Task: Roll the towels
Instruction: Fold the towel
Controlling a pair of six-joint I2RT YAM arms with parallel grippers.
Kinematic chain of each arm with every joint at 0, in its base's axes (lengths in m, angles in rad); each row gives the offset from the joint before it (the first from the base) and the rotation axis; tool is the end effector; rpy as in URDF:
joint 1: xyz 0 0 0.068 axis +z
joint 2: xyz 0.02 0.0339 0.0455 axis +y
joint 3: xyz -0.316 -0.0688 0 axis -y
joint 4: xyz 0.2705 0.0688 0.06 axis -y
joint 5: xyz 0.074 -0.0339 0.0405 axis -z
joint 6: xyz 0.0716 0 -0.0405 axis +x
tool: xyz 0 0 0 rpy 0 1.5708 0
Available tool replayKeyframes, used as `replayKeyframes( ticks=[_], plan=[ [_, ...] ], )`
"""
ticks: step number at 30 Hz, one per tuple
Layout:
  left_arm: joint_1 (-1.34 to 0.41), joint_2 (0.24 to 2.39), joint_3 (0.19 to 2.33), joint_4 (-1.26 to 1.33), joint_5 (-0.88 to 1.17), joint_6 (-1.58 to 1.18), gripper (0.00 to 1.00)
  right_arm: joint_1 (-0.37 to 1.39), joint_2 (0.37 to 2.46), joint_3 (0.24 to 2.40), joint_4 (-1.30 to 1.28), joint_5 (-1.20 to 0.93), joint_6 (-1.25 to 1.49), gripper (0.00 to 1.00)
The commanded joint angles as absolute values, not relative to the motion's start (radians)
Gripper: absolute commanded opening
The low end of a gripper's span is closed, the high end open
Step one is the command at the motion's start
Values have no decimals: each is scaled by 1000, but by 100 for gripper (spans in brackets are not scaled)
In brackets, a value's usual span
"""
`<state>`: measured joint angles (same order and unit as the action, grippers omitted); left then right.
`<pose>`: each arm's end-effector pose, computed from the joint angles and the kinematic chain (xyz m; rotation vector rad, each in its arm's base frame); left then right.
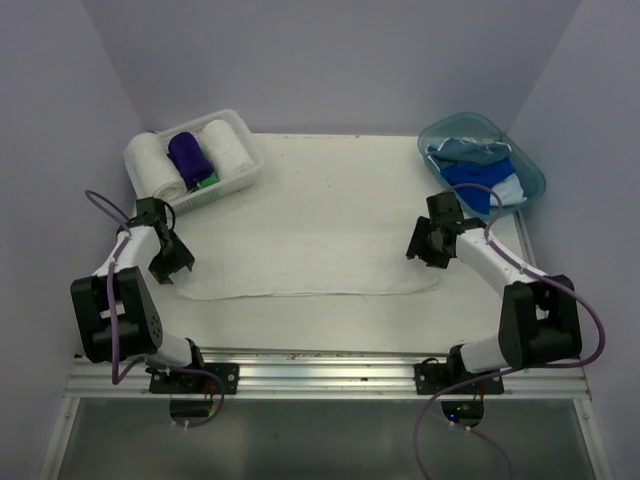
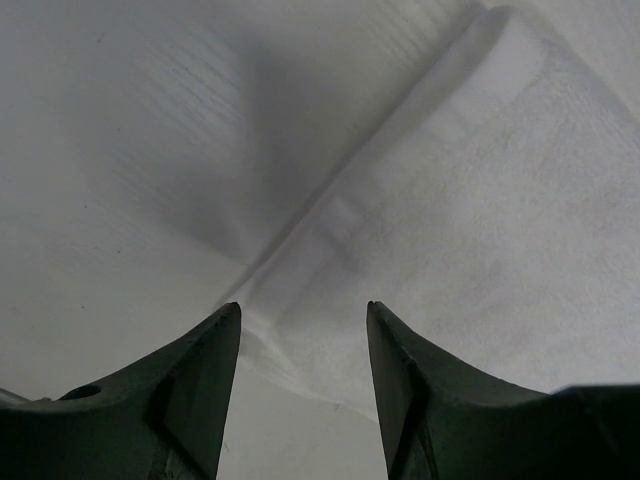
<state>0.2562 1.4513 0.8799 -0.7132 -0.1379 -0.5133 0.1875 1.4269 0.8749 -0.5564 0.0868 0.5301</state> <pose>0.2715 0.0813 0.1924 -1.0910 2.6191 0.1419 0.2972 0.0501 0.2054 0.4832 2.6328 0.1124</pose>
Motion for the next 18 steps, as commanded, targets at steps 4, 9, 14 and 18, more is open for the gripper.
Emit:
replayKeyframes(
  ticks=[4,9,14,18],
  plan=[
    [267,1468,859,-646,-74,-528,56,204,1479,831,-427,-78,546,56],
    [267,1434,868,-655,-72,-528,58,207,1604,833,-359,-104,555,56],
    [267,1420,884,-660,-26,-517,61,158,1726,925,-483,70,577,57],
    [267,1414,907,-670,-12,-492,65,43,1695,878,-468,48,568,57]
  ],
)
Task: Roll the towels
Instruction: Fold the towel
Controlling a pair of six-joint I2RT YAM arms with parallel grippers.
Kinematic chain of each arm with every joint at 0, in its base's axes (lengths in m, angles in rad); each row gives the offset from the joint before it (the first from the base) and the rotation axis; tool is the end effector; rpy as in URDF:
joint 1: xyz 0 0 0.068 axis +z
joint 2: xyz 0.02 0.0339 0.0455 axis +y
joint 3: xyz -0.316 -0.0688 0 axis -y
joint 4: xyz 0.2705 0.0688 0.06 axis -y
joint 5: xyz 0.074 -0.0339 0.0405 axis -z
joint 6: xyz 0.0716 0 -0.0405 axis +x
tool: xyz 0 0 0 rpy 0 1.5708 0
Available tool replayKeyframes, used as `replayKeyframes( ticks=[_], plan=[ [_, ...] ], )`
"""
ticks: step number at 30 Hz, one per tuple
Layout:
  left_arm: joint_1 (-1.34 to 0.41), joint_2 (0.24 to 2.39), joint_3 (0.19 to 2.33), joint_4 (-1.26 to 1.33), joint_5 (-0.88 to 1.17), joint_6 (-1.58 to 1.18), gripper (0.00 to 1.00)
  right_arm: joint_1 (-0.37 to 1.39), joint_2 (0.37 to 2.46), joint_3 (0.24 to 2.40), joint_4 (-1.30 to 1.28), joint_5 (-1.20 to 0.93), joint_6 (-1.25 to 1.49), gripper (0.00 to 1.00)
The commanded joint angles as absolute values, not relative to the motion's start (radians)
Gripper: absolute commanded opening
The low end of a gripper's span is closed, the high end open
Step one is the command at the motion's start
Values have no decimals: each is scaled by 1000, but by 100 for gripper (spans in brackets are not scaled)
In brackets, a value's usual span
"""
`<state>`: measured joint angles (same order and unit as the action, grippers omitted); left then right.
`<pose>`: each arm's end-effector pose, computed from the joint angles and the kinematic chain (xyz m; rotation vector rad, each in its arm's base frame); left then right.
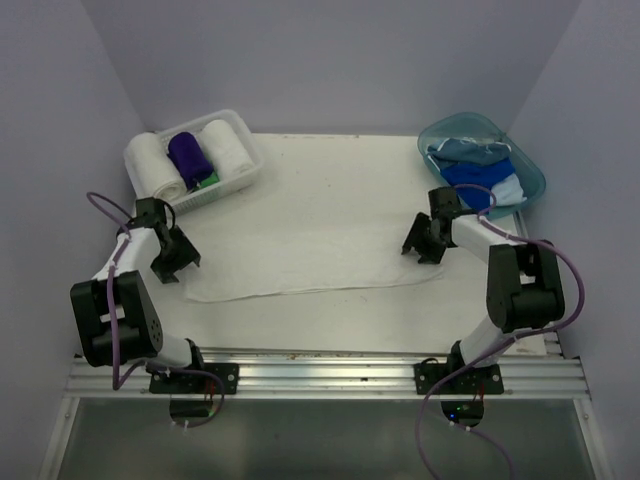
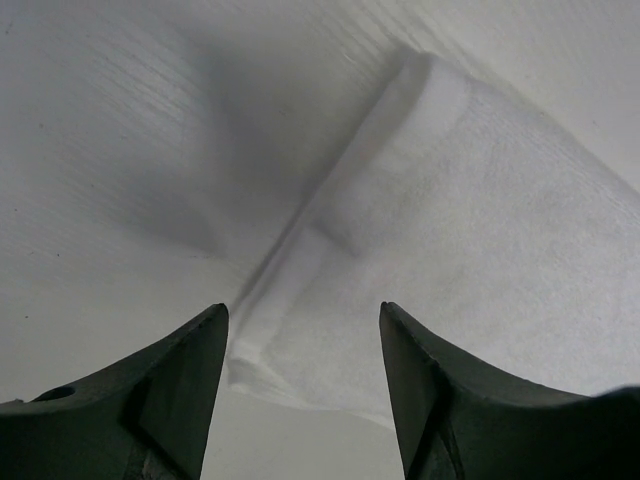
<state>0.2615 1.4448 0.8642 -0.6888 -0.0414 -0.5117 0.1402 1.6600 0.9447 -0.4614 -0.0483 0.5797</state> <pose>0.2722 0.0759 0.1898 -1.0781 2.6247 0.0045 0.3437 0.0520 0.1618 0.5925 2.7142 0.2582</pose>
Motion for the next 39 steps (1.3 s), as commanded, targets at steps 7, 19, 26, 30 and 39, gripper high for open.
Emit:
replayKeyframes(
  ticks=[7,19,26,30,39],
  plan=[
    [265,1448,896,-644,47,-466,69,29,1620,853,-417,-35,546,58],
    [242,1526,865,-604,80,-454,60,61,1532,873,-431,-72,538,59],
    [227,1620,868,-592,48,-468,52,67,1522,865,-434,-74,541,60],
    [174,1647,862,-591,34,-500,47,69,1519,864,-428,-74,548,60],
    [126,1687,874,-587,25,-546,0,72,1499,870,-445,-63,542,60]
  ],
)
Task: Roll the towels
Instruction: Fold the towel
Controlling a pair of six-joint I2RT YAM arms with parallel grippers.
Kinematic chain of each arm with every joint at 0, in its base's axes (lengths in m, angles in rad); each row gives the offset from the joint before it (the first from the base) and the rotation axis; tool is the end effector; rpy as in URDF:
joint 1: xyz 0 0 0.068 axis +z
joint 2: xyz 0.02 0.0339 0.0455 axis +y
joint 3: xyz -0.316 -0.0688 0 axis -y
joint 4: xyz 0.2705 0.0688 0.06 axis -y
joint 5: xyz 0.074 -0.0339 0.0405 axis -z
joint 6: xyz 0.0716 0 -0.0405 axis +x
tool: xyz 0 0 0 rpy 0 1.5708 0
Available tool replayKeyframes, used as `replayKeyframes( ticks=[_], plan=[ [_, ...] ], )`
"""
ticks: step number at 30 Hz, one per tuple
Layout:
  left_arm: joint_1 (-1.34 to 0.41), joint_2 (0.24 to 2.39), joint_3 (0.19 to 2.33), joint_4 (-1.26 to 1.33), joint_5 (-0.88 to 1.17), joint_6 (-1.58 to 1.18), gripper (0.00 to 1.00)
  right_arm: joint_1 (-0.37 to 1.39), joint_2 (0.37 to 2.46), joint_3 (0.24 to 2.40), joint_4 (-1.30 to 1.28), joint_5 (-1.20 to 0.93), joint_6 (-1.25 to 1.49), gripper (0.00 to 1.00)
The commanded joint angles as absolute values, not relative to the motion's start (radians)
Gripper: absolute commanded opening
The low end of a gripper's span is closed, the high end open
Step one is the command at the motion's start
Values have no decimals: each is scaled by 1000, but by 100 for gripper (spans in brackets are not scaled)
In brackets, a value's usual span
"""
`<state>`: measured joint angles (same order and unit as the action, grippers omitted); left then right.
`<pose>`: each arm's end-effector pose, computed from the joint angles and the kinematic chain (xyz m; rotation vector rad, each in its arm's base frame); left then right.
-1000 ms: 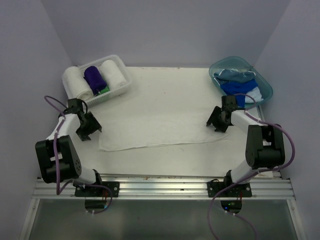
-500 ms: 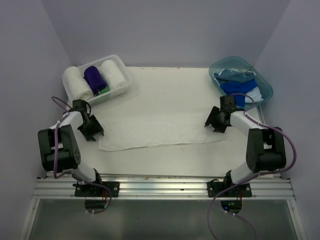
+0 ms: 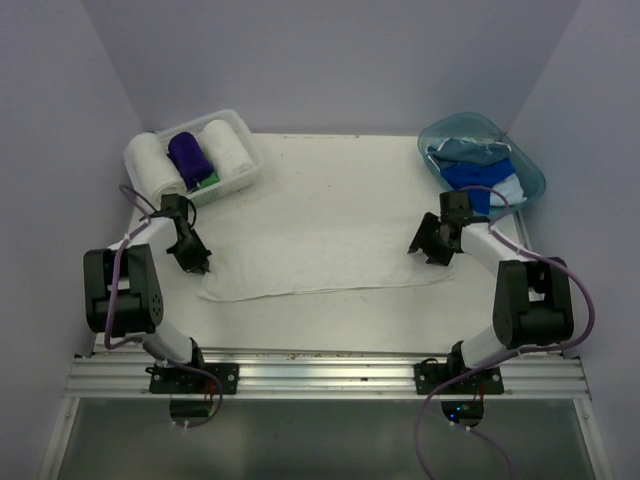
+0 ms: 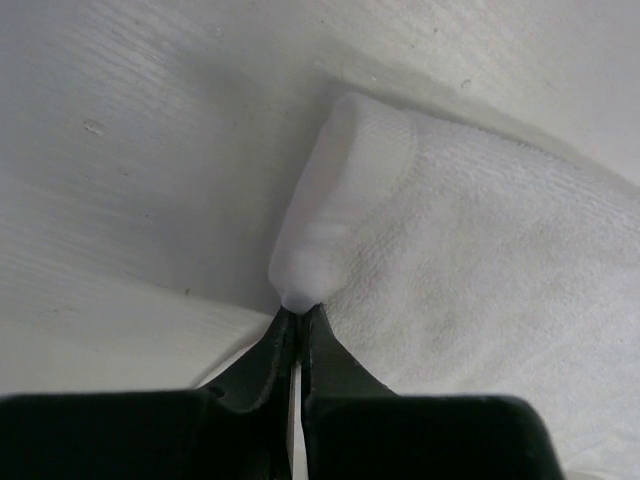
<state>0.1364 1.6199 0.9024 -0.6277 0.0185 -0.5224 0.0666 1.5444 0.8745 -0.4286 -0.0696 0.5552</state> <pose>0.3086 0.0410 0.1546 -0.9424 2.7662 -0.0900 0.3261 0.0267 0.1790 0.6307 2.6237 0.2881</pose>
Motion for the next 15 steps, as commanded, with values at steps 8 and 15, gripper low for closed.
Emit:
replayKeyframes(
  ticks=[8,15],
  plan=[
    [152,1470,1014,-706,-68,-555,0,74,1479,877,-483,-3,517,60],
    [242,1387,1117,-769,12,-489,0,114,1473,931,-526,147,494,61]
  ],
)
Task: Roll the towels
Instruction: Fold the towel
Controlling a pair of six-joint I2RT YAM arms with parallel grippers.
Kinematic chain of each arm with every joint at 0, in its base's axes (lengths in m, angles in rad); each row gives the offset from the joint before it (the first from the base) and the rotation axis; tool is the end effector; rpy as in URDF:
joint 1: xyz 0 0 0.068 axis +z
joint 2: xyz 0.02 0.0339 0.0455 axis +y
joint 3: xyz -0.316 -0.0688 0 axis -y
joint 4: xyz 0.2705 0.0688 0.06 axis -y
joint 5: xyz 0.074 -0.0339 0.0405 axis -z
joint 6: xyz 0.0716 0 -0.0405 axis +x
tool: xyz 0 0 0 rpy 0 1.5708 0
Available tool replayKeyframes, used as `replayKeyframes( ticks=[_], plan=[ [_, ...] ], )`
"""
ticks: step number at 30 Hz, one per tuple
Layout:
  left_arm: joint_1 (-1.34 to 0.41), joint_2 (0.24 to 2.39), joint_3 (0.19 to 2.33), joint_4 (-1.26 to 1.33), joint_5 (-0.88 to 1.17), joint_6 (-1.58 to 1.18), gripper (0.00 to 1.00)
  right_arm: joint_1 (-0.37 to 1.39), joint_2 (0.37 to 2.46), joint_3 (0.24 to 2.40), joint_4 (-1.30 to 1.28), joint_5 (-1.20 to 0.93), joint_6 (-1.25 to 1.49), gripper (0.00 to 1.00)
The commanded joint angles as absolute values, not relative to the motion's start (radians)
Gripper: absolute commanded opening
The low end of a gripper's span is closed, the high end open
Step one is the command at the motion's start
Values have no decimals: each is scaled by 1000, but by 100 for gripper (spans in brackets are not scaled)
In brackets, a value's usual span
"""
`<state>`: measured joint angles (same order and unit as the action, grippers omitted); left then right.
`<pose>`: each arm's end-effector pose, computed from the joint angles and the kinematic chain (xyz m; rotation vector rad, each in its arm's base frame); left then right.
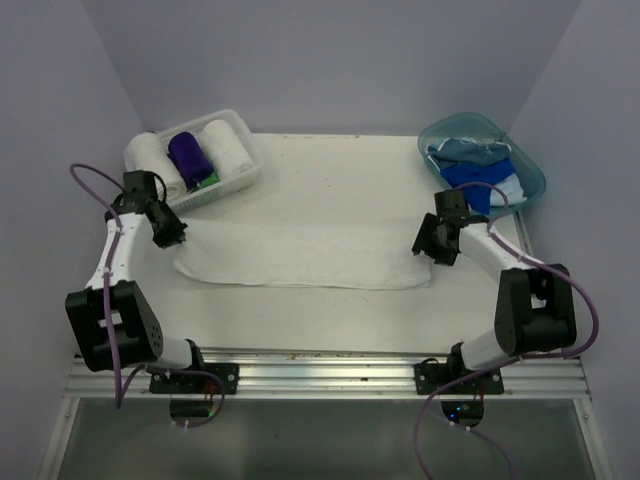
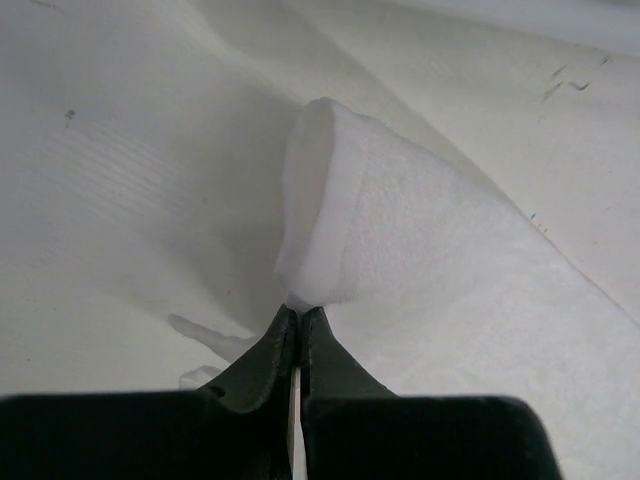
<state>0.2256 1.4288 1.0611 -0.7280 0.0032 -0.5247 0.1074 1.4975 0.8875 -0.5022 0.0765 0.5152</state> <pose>0.3079 0.0704 0.2556 -0.9775 2.4851 -0.1006 0.3161 0.0286 0.1925 0.5662 2.6202 0.0940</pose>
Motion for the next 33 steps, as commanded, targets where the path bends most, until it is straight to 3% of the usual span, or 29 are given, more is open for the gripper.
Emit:
replayKeyframes(
  ticks=[1,7,14,16,18,33],
  plan=[
    [241,1381,1136,-775,20,-486,0,114,1479,931,-525,143,492,60],
    [241,1345,1245,-818,44,-443,0,117,1506,913,-488,74,483,51],
    [207,1336,1301,-828,135,-448,0,193,1557,900,-381,-60,483,50],
    [164,1333,1310,-821,144,-466,0,202,1616,907,-379,-51,488,35],
    [105,1335,1319,-816,137,-486,0,204,1644,910,-374,-48,495,26],
    [-156,1374,1385,-736,192,-620,0,212,1559,871,-406,36,502,28]
  ],
)
